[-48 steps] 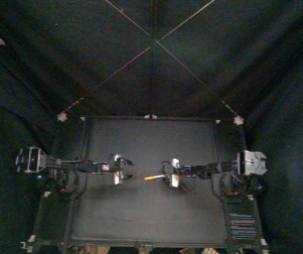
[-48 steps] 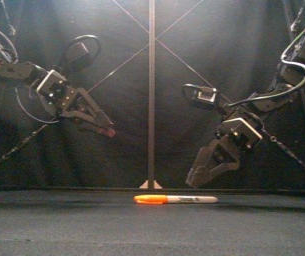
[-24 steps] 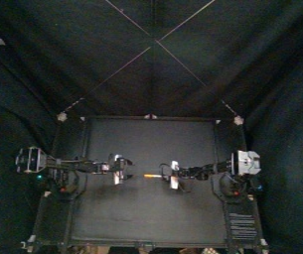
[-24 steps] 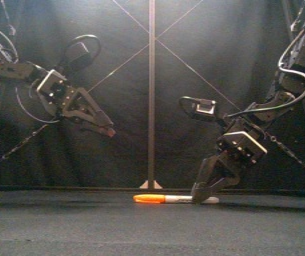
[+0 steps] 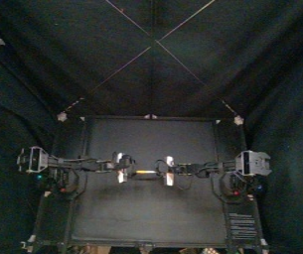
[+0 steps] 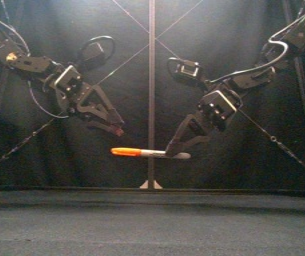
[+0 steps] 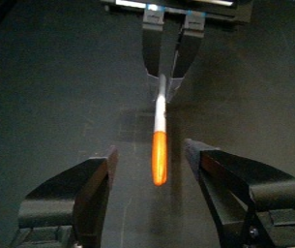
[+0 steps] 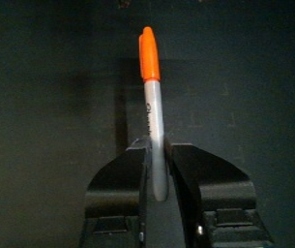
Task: Uncap the pen
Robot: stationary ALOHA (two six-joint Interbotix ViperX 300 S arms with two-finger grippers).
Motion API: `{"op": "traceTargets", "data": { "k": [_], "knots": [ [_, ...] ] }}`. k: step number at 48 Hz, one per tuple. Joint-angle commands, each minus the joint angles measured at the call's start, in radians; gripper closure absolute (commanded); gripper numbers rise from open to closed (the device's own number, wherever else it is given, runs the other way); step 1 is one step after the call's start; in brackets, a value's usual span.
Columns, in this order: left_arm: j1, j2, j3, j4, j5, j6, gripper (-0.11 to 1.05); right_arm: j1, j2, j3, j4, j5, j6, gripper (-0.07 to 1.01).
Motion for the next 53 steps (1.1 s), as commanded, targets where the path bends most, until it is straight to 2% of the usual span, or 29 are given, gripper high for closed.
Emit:
{"op": "traceTargets", "data": {
  "k": [1,9,22,37,43,53],
  "knots": [
    [-0.009,0.009,-0.031,-0.005,0.008,-0.0015,0.03,-0.002,-0.032,-0.034,-0.005,0.011,0.002,0.4],
    [-0.017,0.044,-0.044,-0.005,0.009,-0.0015,0.03,-0.008,-0.034,-0.035,-0.008,0.011,0.002,0.4],
    [-0.014,0.127,-0.083,-0.005,0.012,-0.0015,0.03,-0.008,-0.035,-0.038,-0.009,0.011,0.0,0.4],
    [-0.012,0.144,-0.086,-0.005,0.018,-0.0015,0.06,-0.009,-0.037,-0.04,-0.009,0.011,-0.002,0.4],
    [-0.009,0.144,-0.086,-0.006,0.021,-0.0031,0.12,-0.008,-0.035,-0.04,-0.009,0.006,-0.002,0.4],
    [-0.009,0.144,-0.086,-0.005,0.023,-0.0015,0.32,-0.009,-0.038,-0.038,-0.009,-0.002,-0.002,0.4]
  ]
}}
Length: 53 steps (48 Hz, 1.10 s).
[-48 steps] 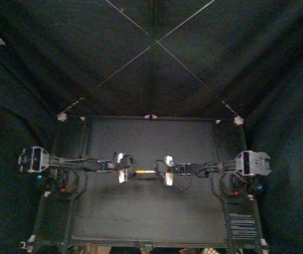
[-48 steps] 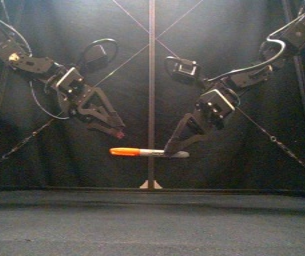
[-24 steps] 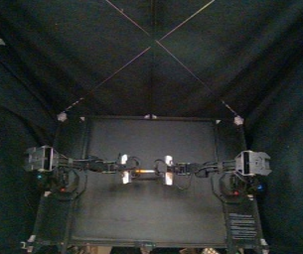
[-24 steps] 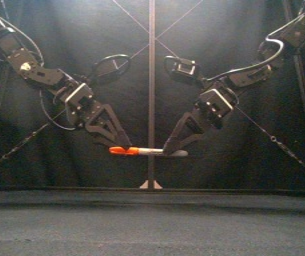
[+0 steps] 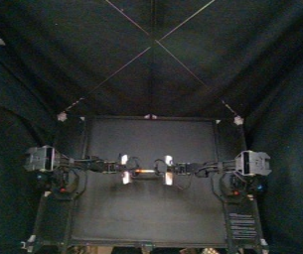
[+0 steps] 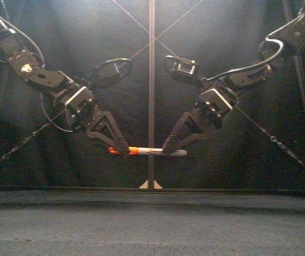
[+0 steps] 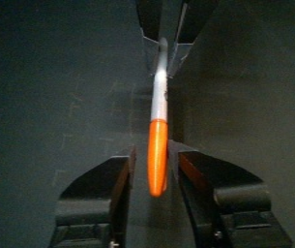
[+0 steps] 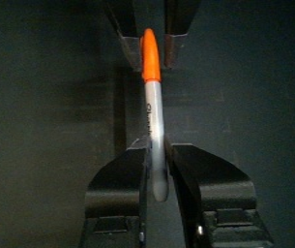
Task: Uncap the pen
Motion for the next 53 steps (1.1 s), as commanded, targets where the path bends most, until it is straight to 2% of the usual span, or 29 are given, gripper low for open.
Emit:
{"op": "traceTargets", "data": {
  "k": [1,6,14,26,37,53],
  "knots": [
    [0.005,-0.008,-0.021,0.0,-0.003,0.0,0.33,-0.002,-0.037,-0.017,0.0,-0.011,-0.005,0.4],
    [0.006,-0.02,-0.012,0.002,-0.003,0.0,0.41,-0.002,-0.044,-0.005,0.0,-0.011,-0.005,0.4],
    [0.008,-0.044,0.02,0.0,-0.003,0.0015,0.46,-0.005,-0.08,0.032,0.002,-0.026,0.002,0.4],
    [0.023,-0.107,0.072,0.002,-0.005,0.0031,0.46,-0.028,-0.143,0.114,0.006,-0.077,0.008,0.4],
    [0.025,-0.15,0.114,0.011,-0.008,0.0031,0.46,-0.046,-0.172,0.183,0.034,-0.121,0.008,0.4],
    [0.025,-0.163,0.129,0.023,-0.008,0.0031,0.46,-0.052,-0.183,0.23,0.031,-0.225,0.006,0.4]
  ]
}}
